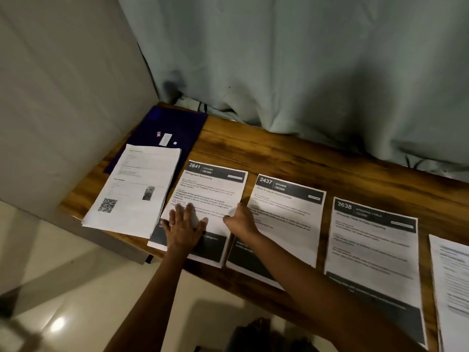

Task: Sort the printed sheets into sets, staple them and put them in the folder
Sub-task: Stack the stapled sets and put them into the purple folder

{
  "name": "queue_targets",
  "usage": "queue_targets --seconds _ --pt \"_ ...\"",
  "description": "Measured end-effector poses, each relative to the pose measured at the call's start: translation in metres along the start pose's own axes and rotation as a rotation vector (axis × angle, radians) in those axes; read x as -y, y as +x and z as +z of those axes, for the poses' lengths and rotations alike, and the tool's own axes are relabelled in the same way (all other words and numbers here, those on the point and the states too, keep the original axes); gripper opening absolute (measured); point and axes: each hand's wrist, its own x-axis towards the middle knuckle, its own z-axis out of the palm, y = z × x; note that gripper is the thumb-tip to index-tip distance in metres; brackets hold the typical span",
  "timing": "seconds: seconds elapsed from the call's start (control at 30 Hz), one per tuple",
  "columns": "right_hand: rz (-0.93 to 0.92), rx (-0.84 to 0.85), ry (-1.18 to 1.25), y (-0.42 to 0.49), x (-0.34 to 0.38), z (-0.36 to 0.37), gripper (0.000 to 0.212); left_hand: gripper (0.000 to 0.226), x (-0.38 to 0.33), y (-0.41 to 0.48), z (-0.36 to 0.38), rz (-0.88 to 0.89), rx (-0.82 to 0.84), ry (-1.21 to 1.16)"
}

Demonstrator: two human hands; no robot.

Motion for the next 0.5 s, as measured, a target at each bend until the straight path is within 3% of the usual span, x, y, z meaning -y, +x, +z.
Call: queue_targets --seconds 0.13,0.23,0.33,0.5 --pt "0.171 -0.039 0.086 0.016 0.007 0.011 0.047 0.078 0.006 0.0 0.001 0.009 0.016 0.003" --pt "0.226 -0.028 0.178 0.02 0.008 0.012 0.045 0.079 0.007 -0.001 0.001 0.009 0.026 0.005" --pt "0.243 0.028 0.218 0.016 0.009 0.014 0.034 0.079 0.006 -0.001 -0.001 -0.001 0.047 0.004" --pt "0.172 0.093 0.223 0.013 0.006 0.028 0.032 0.075 0.007 -0.002 -0.004 -0.007 0.064 -0.04"
